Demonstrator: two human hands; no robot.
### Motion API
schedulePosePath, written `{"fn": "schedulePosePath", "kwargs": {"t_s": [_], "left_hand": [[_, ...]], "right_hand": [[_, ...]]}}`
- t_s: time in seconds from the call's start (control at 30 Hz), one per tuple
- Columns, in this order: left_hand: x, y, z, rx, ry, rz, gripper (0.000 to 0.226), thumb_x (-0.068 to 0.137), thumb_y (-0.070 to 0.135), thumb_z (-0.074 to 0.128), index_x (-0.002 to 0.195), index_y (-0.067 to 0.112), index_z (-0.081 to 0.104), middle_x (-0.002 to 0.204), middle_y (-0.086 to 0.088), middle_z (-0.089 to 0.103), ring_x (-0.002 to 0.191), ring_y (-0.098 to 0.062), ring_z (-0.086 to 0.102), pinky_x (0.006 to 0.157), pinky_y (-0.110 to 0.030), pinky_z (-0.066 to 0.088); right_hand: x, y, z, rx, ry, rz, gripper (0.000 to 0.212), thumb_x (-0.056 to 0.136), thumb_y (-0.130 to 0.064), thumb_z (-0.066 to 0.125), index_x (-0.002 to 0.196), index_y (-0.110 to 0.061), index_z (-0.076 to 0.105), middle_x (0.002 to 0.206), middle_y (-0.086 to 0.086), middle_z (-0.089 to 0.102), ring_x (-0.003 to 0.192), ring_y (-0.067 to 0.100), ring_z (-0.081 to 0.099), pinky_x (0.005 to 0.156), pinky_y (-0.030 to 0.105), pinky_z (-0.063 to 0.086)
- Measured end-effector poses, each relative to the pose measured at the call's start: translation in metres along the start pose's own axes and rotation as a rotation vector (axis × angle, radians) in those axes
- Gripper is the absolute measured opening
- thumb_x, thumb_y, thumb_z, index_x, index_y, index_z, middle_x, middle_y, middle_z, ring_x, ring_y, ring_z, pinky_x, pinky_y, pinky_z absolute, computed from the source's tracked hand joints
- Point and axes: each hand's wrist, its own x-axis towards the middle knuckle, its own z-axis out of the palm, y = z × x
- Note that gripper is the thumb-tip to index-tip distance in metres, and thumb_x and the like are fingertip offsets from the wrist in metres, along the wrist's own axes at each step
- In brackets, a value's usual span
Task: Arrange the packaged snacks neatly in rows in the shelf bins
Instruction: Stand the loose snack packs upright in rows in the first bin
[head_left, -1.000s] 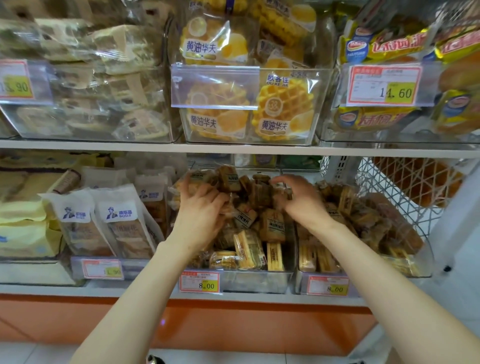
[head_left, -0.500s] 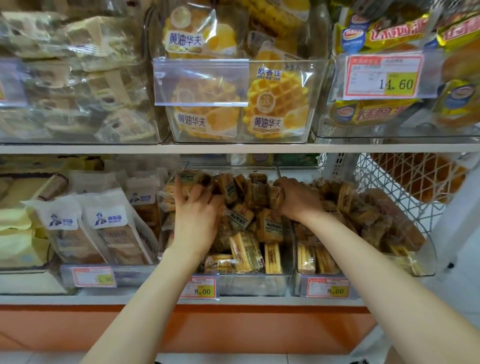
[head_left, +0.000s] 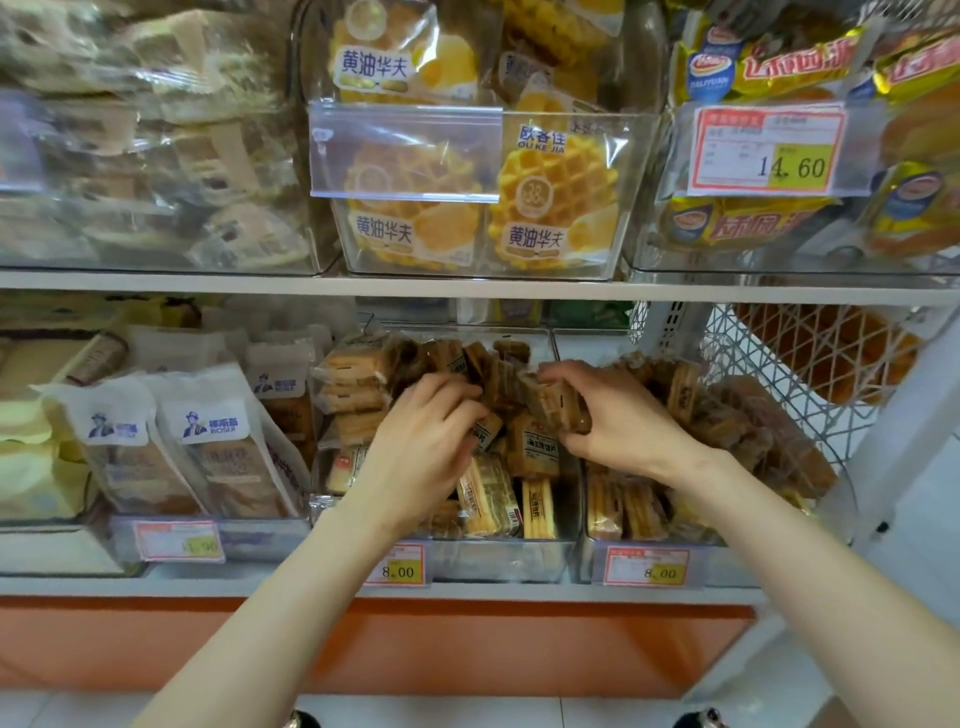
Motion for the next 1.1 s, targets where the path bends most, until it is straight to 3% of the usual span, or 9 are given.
{"fn": "schedulePosePath", "kwargs": {"t_s": [0.13,0.23,0.3,0.43,0.57,0.7,0.87,1.0,1.1], "left_hand": [[-0.009,0.011,0.007,-0.125,-0.145,-0.032,0.044,0.071,0.014,0.076,0.111,0.008,0.060,0.114,-0.008,0.060,0.105,-0.027,0.056,0.086,-0.039,0.052],[-0.010,0.021,0.003,-0.308,-0.204,-0.189,0.061,0.081,0.031,0.068,0.133,0.013,0.042,0.135,-0.005,0.044,0.127,-0.022,0.039,0.108,-0.033,0.030],[-0.006,0.027,0.003,-0.388,-0.239,-0.285,0.074,0.080,0.044,0.066,0.140,0.016,0.032,0.141,-0.002,0.037,0.134,-0.019,0.028,0.112,-0.031,0.022],[-0.004,0.031,0.011,-0.335,-0.384,-0.256,0.087,0.070,0.056,0.070,0.140,0.019,0.033,0.140,-0.001,0.040,0.129,-0.018,0.031,0.106,-0.030,0.027],[-0.005,0.033,0.015,-0.231,-0.510,-0.183,0.085,0.070,0.059,0.068,0.138,0.020,0.037,0.140,0.002,0.037,0.127,-0.017,0.027,0.105,-0.030,0.023],[-0.004,0.025,0.013,-0.262,-0.581,-0.161,0.084,0.068,0.063,0.066,0.135,0.019,0.042,0.141,0.003,0.036,0.130,-0.015,0.023,0.108,-0.031,0.021],[-0.002,0.019,0.008,-0.272,-0.392,-0.137,0.067,0.073,0.061,0.059,0.124,0.019,0.053,0.129,0.004,0.049,0.123,-0.014,0.035,0.103,-0.029,0.030],[0.006,0.005,0.002,-0.113,-0.019,-0.100,0.039,0.080,0.037,0.048,0.105,0.012,0.064,0.106,-0.001,0.065,0.103,-0.023,0.055,0.083,-0.037,0.049],[0.006,-0.012,0.004,0.023,0.010,-0.130,0.033,0.073,0.025,0.061,0.102,0.010,0.065,0.102,-0.004,0.066,0.100,-0.026,0.057,0.085,-0.038,0.048]], "right_hand": [[-0.018,-0.002,-0.003,0.097,-0.058,0.014,0.064,0.074,-0.020,0.071,0.129,-0.033,0.041,0.122,-0.005,0.057,0.104,0.012,0.057,0.082,0.022,0.047],[-0.032,-0.007,-0.004,0.196,-0.055,0.017,0.063,0.077,-0.017,0.070,0.129,-0.032,0.037,0.127,-0.008,0.055,0.114,0.008,0.055,0.091,0.017,0.044],[-0.040,-0.011,-0.001,0.120,-0.062,-0.054,0.062,0.078,-0.016,0.070,0.129,-0.030,0.039,0.128,-0.008,0.055,0.116,0.007,0.053,0.098,0.024,0.042],[-0.047,-0.012,0.005,0.076,-0.258,-0.162,0.045,0.077,-0.032,0.070,0.119,-0.039,0.056,0.136,-0.026,0.042,0.130,-0.006,0.025,0.111,0.035,0.013],[-0.049,-0.001,-0.007,0.377,-0.081,0.050,0.029,0.086,-0.021,0.062,0.110,-0.037,0.061,0.125,-0.017,0.056,0.122,-0.001,0.044,0.107,0.032,0.032],[-0.031,0.012,-0.013,0.448,0.056,0.203,0.026,0.089,-0.013,0.059,0.111,-0.028,0.060,0.116,-0.012,0.059,0.111,0.002,0.050,0.094,0.020,0.035],[0.024,0.018,0.012,0.339,0.032,0.212,0.049,0.086,-0.023,0.064,0.131,-0.025,0.046,0.132,-0.002,0.053,0.124,0.016,0.048,0.103,0.035,0.041],[0.072,0.014,0.030,0.230,-0.150,0.083,0.071,0.080,-0.037,0.070,0.141,-0.020,0.038,0.144,0.003,0.042,0.133,0.022,0.038,0.108,0.037,0.031],[0.095,0.017,0.042,-0.009,-0.278,0.058,0.088,0.074,-0.051,0.071,0.145,-0.023,0.027,0.152,0.003,0.030,0.138,0.024,0.030,0.115,0.047,0.014]]}}
